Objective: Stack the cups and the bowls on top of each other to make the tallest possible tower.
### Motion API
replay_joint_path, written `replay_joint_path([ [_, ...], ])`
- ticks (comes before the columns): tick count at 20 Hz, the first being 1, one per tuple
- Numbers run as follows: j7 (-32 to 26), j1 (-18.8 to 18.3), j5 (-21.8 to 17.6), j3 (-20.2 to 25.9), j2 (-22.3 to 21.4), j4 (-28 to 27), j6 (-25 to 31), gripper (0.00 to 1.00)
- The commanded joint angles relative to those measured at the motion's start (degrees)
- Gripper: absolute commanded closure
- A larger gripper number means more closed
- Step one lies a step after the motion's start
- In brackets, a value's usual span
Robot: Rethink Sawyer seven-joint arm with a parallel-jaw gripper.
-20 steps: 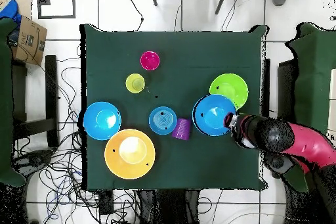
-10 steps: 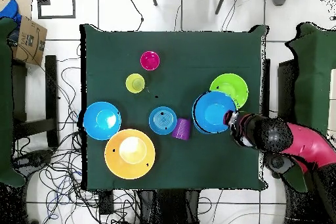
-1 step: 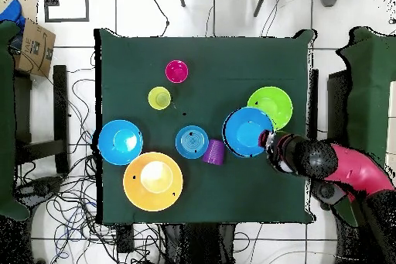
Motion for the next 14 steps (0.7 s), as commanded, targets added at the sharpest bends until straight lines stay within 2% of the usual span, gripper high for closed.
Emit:
replay_joint_path([
  [1,-0.5,3.5,-4.5,-1.7,2.2,4.0,-3.9,1.00],
  [8,0.5,3.6,-3.4,-2.0,0.5,7.7,-4.8,1.00],
  [14,-0.2,3.2,-3.8,-2.3,0.2,8.6,-5.2,1.00],
])
